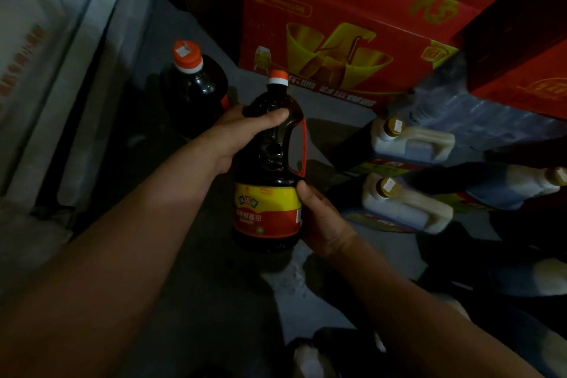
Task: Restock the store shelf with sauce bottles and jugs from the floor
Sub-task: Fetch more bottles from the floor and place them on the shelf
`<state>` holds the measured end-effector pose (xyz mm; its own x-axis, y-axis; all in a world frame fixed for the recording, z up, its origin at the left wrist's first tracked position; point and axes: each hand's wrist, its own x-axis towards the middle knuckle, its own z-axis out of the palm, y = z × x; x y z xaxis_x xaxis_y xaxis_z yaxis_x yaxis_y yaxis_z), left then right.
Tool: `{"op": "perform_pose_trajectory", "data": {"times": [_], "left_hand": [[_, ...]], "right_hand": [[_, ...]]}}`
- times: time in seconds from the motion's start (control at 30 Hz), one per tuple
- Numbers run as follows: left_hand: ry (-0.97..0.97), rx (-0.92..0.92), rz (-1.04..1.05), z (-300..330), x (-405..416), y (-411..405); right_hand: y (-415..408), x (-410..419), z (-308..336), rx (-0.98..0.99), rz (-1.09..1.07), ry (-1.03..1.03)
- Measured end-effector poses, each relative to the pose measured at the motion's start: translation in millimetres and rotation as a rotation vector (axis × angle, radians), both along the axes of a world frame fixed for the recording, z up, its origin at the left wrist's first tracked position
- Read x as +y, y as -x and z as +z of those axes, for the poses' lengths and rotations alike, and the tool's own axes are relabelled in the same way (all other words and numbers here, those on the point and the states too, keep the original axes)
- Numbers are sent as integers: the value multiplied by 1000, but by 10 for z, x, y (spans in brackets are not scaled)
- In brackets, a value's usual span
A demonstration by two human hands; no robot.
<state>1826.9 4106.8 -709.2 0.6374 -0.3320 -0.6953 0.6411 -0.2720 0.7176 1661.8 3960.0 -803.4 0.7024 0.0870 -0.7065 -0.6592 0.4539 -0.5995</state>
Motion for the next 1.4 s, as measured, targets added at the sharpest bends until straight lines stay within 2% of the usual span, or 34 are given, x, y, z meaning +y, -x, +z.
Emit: {"op": "perform_pose_trajectory", "data": {"times": [0.17, 0.4, 0.73, 0.93, 1.1, 1.4], "left_hand": [[16, 70, 44, 603, 67, 332], [29, 173, 110, 1609, 244, 735], [89, 99, 61, 3752, 928, 1007], [104, -13, 179, 4942, 1385, 1340], [88, -169, 416, 5913, 1600, 1838], [-57, -425, 676, 7409, 1594, 3323]], "right_hand": [[409, 40, 724, 119, -9, 2], [767, 210, 2022, 152, 64, 40], [905, 597, 3952, 107, 148, 31], [960, 844, 5139, 11, 271, -4], [956, 999, 6008, -148, 418, -17], [1733, 937, 7208, -406, 694, -60]]}}
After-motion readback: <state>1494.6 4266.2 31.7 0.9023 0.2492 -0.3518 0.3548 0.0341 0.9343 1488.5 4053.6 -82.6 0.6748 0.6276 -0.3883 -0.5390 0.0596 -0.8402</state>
